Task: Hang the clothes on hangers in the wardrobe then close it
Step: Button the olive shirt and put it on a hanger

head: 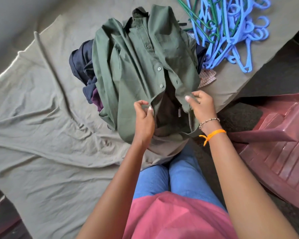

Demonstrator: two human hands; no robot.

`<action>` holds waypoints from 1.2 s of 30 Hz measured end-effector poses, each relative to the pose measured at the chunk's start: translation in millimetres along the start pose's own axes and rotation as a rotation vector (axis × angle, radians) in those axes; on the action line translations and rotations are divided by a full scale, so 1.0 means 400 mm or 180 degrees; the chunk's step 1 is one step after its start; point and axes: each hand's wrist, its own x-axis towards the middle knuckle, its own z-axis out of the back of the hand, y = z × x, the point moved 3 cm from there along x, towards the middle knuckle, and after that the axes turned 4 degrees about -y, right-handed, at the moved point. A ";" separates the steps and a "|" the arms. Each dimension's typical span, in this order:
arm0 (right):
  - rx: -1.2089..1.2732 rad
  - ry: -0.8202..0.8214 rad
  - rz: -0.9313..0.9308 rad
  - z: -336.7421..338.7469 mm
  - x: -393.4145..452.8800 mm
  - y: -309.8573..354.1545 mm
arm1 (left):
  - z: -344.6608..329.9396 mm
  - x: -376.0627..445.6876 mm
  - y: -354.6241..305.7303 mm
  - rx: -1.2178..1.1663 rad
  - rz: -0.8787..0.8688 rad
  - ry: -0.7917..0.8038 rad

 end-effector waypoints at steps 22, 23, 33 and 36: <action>0.0375 0.0786 -0.0415 -0.055 -0.129 -0.024 | -0.016 -0.059 0.019 0.1089 -0.1015 -0.0023; 0.0300 0.0791 -0.0388 -0.055 -0.133 -0.024 | -0.016 -0.062 0.019 0.1063 -0.0985 -0.0027; 0.0046 0.0469 -0.0020 -0.039 -0.146 -0.007 | -0.029 -0.064 0.022 0.0630 -0.0526 0.0223; 0.0000 0.0445 0.0039 -0.042 -0.147 -0.008 | -0.039 -0.062 0.029 0.0713 -0.0385 0.0238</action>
